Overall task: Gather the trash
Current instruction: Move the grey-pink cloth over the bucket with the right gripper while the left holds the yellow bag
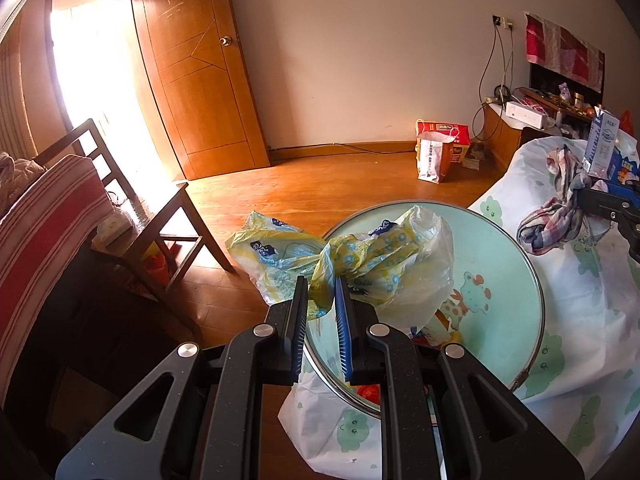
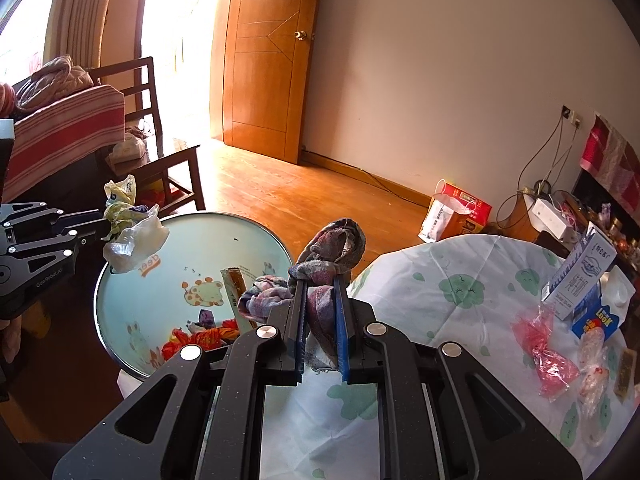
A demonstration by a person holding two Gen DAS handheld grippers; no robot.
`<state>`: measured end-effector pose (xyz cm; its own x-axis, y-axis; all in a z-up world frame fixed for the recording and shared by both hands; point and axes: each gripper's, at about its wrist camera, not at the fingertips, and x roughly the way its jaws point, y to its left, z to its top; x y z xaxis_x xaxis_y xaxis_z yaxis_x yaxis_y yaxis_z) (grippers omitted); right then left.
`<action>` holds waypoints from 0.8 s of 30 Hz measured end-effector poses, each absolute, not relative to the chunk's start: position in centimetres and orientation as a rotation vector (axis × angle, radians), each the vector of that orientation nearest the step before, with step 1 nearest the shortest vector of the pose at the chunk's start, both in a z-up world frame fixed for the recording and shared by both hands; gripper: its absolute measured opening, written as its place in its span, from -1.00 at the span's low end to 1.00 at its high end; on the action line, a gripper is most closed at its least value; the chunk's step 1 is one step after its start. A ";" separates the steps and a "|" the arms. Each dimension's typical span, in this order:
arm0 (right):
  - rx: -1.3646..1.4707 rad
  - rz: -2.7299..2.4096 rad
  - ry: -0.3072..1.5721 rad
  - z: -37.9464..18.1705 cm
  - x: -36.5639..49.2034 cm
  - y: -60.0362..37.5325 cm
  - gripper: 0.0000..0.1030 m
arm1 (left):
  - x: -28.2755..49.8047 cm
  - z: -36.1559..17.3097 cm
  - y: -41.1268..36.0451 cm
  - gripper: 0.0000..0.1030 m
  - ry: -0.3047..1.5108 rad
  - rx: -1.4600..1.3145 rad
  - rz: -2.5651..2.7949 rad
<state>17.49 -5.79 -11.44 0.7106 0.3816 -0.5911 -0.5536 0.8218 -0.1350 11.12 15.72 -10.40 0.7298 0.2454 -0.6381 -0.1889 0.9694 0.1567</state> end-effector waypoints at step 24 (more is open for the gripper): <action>-0.334 0.547 0.581 -11.4 17.4 -4.7 -0.74 | 11.1 -10.4 15.9 -0.72 0.719 0.072 0.232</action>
